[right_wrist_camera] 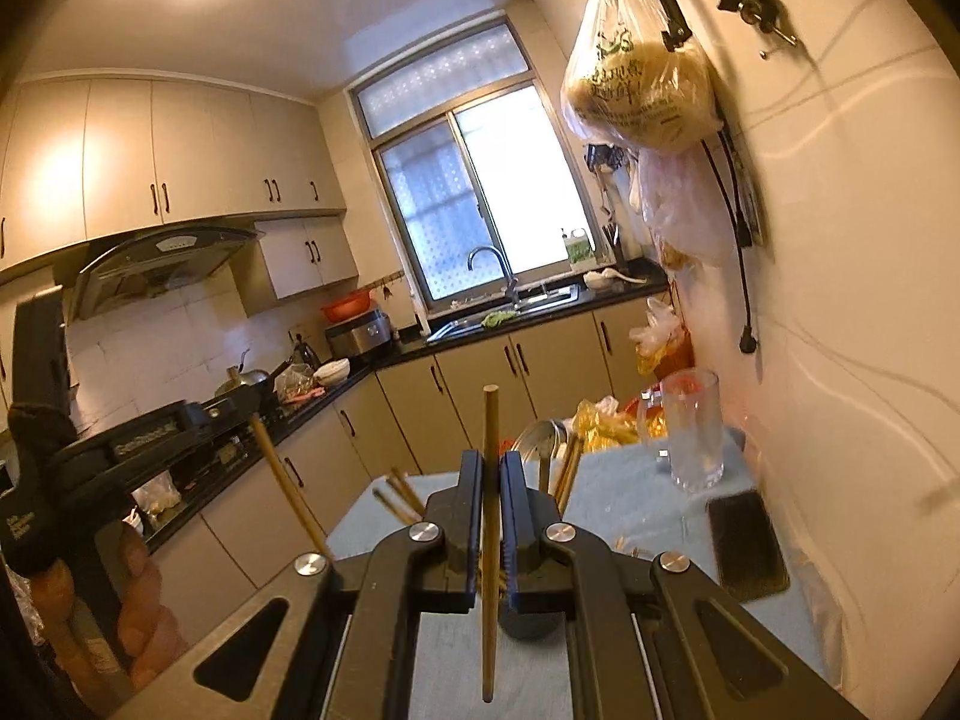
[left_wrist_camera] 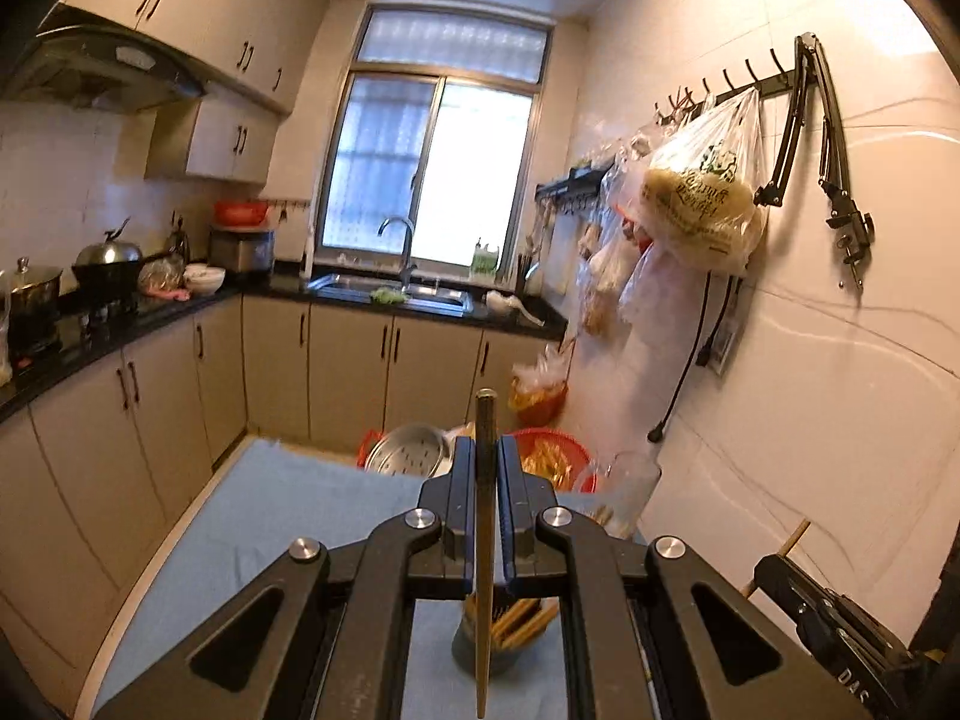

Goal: Organize utensils
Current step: 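Lift the right tool's chopstick over the grey cup while the left tool carries its own, then lower the right tool's chopstick into the cup and open while the left does likewise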

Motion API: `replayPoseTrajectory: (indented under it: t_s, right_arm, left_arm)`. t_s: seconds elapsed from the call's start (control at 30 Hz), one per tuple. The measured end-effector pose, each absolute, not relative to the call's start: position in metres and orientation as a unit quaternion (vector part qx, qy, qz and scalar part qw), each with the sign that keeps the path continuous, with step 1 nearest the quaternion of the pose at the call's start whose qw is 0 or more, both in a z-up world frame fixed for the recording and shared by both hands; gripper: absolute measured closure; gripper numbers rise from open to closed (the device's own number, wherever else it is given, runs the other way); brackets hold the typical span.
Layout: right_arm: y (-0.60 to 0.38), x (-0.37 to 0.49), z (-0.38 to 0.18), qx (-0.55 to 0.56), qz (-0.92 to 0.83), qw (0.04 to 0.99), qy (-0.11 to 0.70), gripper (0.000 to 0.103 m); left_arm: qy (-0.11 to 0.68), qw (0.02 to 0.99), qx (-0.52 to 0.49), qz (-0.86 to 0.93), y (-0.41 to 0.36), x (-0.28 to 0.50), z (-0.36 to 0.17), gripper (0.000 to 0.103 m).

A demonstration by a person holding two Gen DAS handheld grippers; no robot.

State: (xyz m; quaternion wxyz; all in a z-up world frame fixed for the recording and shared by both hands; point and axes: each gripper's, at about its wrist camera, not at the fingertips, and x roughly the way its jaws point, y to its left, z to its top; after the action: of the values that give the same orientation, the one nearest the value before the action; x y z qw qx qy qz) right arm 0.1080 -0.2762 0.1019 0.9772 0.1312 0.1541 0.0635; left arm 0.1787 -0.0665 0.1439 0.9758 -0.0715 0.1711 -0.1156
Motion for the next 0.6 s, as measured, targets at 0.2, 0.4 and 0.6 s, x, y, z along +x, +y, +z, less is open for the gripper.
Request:
replayPoseTrajectory:
  t_s: [0.2,0.4,0.6]
  right_arm:
    - [-0.277,0.14,0.114,0.131,0.061,0.98,0.134,0.096]
    - [-0.278,0.175,0.109,0.133,0.053,0.981,0.134,0.096]
    - [-0.281,0.199,0.11,0.142,0.055,0.98,0.126,0.096]
  left_arm:
    - [0.159,0.975,-0.092,-0.125,-0.078,0.212,0.136,0.096]
    - [0.162,0.974,-0.098,-0.125,-0.085,0.236,0.121,0.096]
    - [0.156,0.976,-0.095,-0.122,-0.091,0.248,0.119,0.096]
